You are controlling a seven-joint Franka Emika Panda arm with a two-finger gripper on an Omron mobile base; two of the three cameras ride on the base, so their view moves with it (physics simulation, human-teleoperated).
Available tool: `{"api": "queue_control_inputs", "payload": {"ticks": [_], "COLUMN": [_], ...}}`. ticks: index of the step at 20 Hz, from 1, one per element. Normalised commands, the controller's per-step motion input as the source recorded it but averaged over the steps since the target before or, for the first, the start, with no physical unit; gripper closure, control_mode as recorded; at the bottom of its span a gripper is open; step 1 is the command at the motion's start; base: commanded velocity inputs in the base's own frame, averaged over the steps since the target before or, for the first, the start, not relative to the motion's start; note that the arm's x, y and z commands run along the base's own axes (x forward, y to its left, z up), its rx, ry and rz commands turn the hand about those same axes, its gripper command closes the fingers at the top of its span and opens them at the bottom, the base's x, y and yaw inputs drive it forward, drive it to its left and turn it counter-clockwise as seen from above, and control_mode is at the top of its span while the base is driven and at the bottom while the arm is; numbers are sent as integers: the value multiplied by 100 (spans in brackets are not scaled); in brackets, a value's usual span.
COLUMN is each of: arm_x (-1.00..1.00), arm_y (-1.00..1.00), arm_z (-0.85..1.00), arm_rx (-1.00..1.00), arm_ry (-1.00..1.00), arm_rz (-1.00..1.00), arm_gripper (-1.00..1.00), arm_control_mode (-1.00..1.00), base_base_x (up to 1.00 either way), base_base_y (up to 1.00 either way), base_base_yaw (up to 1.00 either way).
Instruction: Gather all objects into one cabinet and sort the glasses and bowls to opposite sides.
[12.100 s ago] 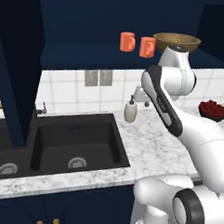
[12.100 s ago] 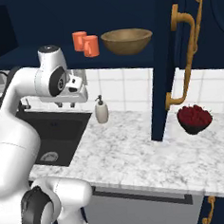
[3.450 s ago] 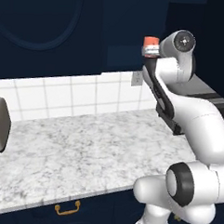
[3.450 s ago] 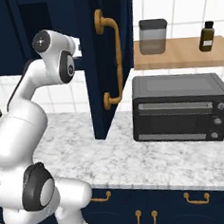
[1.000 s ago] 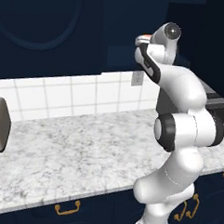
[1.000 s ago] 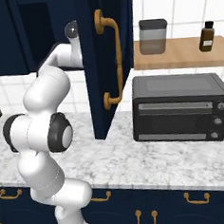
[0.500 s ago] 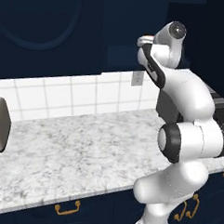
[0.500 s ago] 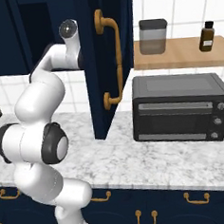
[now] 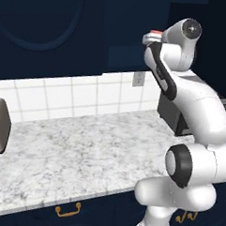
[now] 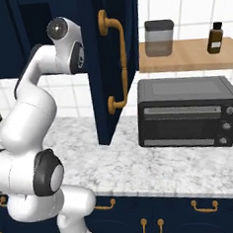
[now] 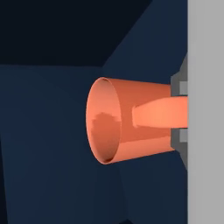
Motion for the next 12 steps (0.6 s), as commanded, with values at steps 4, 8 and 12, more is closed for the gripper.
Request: {"api": "queue_control_inputs", "payload": {"ticks": [4, 8, 12], "arm_x": [-97, -100, -100], "arm_y": [10, 20, 23], "arm_z": [29, 15, 8], "arm_rx": [0, 0, -1], "arm_ry": [3, 6, 0], "arm_rz": [10, 10, 8], "arm_gripper": [100, 100, 100], "arm_control_mode": [-100, -100, -100], "base_base_x": [0, 0, 0], "base_base_y": [0, 0, 0], "base_base_yaw": [0, 0, 0]}}
